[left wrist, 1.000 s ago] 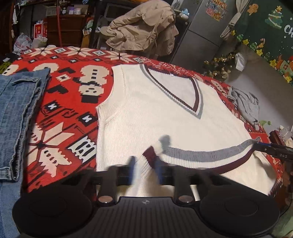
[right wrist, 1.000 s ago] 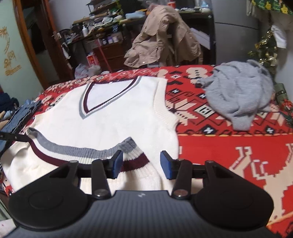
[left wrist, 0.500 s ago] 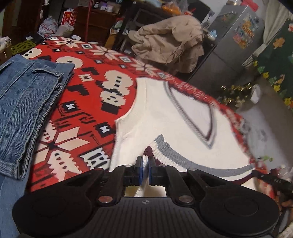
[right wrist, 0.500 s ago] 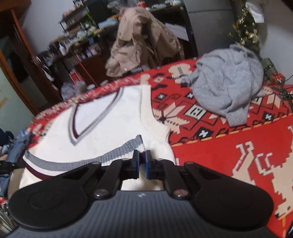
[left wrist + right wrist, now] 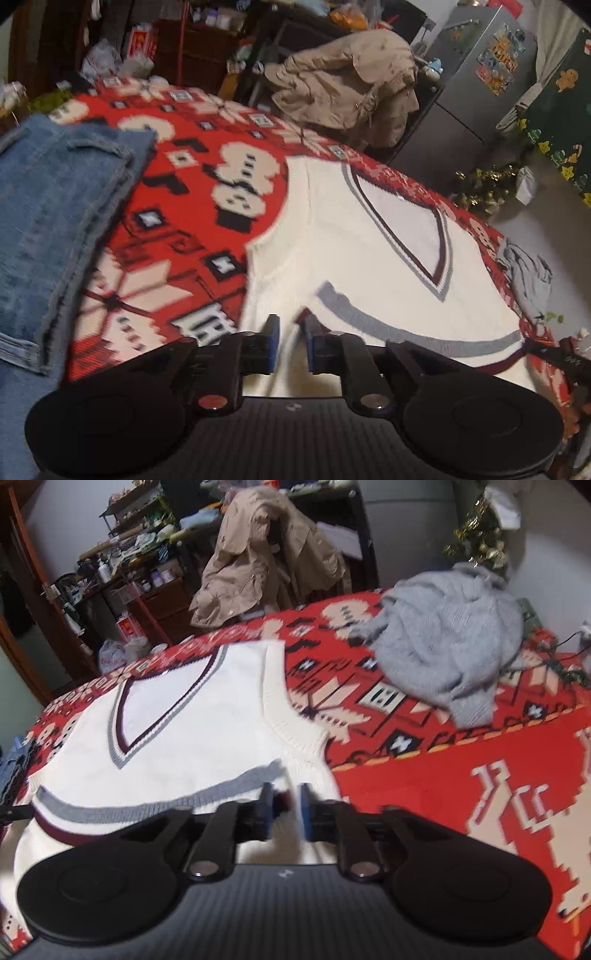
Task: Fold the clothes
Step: 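Lay the hem onto the sweater body and open both grippers, then withdraw both open grippers from the folded sweater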
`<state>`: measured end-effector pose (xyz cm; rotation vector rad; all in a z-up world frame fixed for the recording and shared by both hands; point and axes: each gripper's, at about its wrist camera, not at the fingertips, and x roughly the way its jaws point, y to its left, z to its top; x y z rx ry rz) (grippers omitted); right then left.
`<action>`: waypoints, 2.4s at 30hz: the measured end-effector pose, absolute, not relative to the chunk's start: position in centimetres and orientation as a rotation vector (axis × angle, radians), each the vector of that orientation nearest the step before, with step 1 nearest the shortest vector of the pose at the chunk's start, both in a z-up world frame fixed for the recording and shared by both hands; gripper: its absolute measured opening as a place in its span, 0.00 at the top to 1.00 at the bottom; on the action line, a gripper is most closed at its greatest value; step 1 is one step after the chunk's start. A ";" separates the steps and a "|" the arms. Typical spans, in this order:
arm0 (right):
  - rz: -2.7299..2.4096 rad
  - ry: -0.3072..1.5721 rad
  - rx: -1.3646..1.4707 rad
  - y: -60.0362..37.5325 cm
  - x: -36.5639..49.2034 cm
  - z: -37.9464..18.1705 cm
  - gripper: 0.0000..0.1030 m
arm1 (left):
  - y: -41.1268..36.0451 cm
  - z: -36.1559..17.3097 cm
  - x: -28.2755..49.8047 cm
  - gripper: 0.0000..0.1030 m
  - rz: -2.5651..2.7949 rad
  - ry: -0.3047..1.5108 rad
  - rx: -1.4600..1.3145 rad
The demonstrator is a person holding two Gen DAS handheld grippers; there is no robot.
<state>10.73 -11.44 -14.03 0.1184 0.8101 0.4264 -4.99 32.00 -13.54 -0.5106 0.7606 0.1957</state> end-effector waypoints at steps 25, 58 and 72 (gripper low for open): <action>0.535 0.840 0.438 -23.2 -0.2 -14.5 0.72 | 29.5 -13.8 -16.7 0.88 0.196 0.794 -0.562; 0.574 0.710 -0.105 -5.8 -7.3 -13.8 0.83 | 13.5 -14.8 -11.1 0.88 0.060 0.765 -0.307; 0.636 0.666 -0.163 -4.6 -9.5 -14.7 0.78 | 11.8 -14.9 -12.0 0.76 -0.005 0.734 -0.277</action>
